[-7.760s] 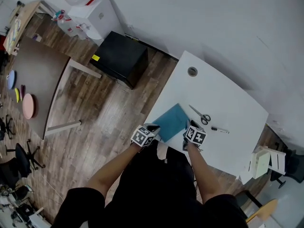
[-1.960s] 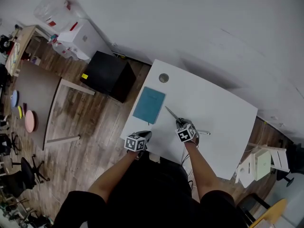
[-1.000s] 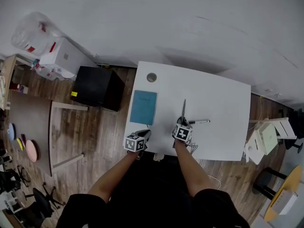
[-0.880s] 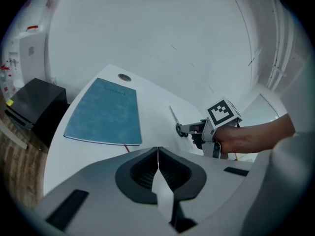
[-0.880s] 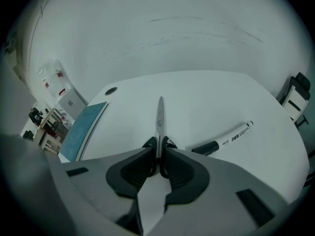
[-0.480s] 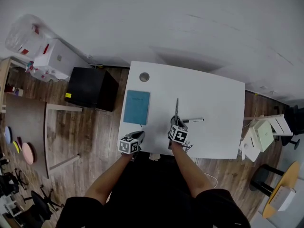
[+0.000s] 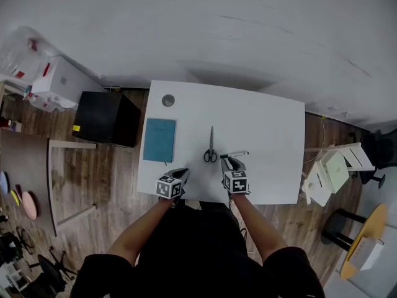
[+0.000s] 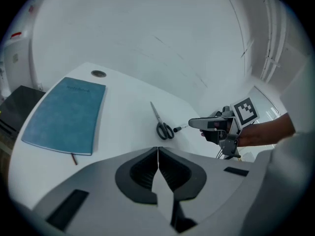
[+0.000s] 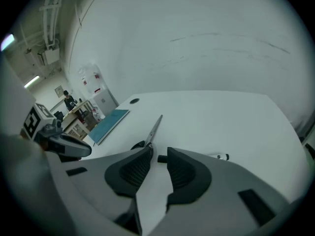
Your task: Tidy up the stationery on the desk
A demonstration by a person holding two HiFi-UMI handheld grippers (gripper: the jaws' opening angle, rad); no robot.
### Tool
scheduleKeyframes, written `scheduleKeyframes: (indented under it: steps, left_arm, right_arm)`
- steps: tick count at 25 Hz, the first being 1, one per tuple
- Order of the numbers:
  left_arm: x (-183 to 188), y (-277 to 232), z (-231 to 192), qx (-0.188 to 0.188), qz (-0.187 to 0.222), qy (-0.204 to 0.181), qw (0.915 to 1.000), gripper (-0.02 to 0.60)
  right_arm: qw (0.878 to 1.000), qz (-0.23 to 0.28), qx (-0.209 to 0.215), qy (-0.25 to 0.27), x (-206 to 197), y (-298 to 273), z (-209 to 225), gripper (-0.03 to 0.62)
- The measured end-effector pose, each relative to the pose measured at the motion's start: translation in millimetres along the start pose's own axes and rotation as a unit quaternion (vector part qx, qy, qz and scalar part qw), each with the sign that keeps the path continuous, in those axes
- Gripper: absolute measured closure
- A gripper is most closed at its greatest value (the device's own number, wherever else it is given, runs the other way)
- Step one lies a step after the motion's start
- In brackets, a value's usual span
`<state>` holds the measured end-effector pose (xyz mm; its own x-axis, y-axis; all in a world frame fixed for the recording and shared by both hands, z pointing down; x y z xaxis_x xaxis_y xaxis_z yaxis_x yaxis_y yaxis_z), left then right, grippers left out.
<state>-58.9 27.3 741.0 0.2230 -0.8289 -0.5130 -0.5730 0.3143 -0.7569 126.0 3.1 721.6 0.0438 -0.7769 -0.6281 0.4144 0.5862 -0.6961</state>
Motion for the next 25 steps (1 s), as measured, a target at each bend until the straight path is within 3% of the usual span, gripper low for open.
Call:
scheduleKeyframes:
  steps: [5,13,16,20,25]
  left_arm:
    - [12,-32,52,-0.019,-0.005,-0.022,0.9996,0.566]
    - [11,-72,95,-0.017,-0.017,-0.023,0.9994,0.566]
    - [-1,-70,106,-0.033,-0.029,-0.038,0.9983,0.567]
    - [-18,-51,90,-0.032,-0.049,-0.052,0.9969,0.567]
    - [-20,-55,85,-0.034,-0.046,-0.029,0.9979,0.568]
  right_arm:
    - [0.996,-0.042,0.034,0.077,-5,9,30,0.474]
    - [0.987,-0.077,0.075,0.122,-11,8,63,0.474]
    - [0.988,-0.086,0.075,0.103,-13,16,70,0.474]
    - [0.99,-0.088,0.062,0.094,-9,28,56,0.474]
    - [0.991,-0.079,0.044,0.1,-11,51,54,0.474]
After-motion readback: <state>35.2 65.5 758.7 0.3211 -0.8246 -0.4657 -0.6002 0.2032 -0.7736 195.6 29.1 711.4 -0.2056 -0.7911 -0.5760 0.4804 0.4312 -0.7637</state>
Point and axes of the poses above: the fingertips, and each gripper's own axes: y backward along the fingers, z to its right, x out of its top, the point moved 1 cm from there along y, backward along the fingers, and after that the axes turned 10 degrees about x, right-handed, at the moved point
